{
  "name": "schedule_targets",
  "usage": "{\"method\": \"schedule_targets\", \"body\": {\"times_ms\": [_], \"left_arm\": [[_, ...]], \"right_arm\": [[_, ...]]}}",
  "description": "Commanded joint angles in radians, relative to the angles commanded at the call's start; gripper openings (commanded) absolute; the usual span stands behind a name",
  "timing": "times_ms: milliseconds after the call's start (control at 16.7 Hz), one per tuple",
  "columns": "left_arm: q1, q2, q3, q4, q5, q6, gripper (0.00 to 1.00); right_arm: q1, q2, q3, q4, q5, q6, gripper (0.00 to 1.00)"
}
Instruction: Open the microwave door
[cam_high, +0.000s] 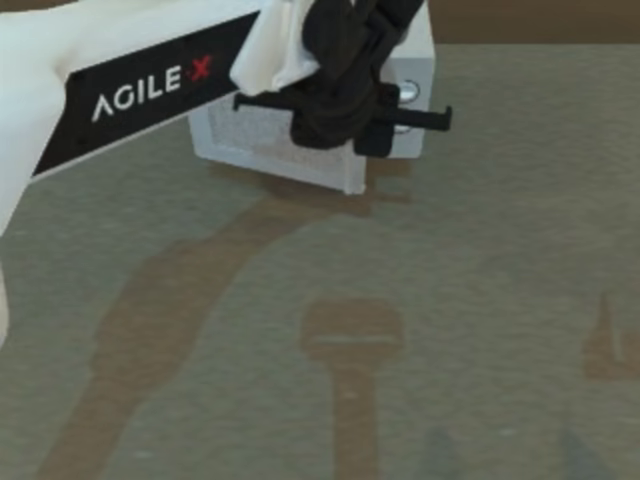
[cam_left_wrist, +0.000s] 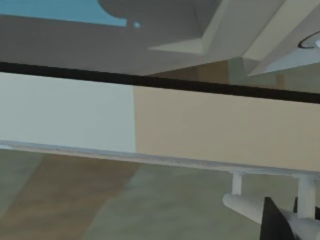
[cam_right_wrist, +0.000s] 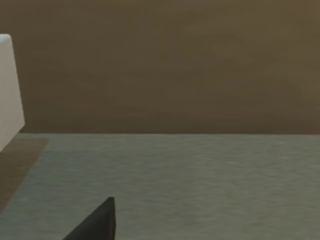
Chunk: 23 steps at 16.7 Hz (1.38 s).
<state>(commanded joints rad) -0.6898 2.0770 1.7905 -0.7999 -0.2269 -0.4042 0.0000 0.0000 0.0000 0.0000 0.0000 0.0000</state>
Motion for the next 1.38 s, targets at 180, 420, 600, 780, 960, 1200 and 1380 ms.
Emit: {"method": "schedule_targets", "body": {"times_ms": [180,420,600,780,960,1200,1380], "left_arm": [[0.000,0.000,0.000,0.000,0.000,0.000,0.00],[-0.006,-0.011,-0.011,0.009,0.012,0.007,0.00],[0.005,-0.044,-0.066,0.033,0.027,0.049,0.00],[0.009,-0.056,-0.085,0.042,0.033,0.064,0.00],[0.009,-0.056,-0.085,0.042,0.033,0.064,0.00],[0.009,-0.056,-0.085,0.042,0.033,0.064,0.00],[0.009,-0.056,-0.085,0.042,0.033,0.064,0.00]], "right_arm": [[0.000,0.000,0.000,0.000,0.000,0.000,1.00],[0.000,0.000,0.000,0.000,0.000,0.000,1.00],[0.000,0.000,0.000,0.000,0.000,0.000,1.00],[0.000,0.000,0.000,0.000,0.000,0.000,1.00],[0.000,0.000,0.000,0.000,0.000,0.000,1.00],[0.000,0.000,0.000,0.000,0.000,0.000,1.00],[0.000,0.000,0.000,0.000,0.000,0.000,1.00]]}}
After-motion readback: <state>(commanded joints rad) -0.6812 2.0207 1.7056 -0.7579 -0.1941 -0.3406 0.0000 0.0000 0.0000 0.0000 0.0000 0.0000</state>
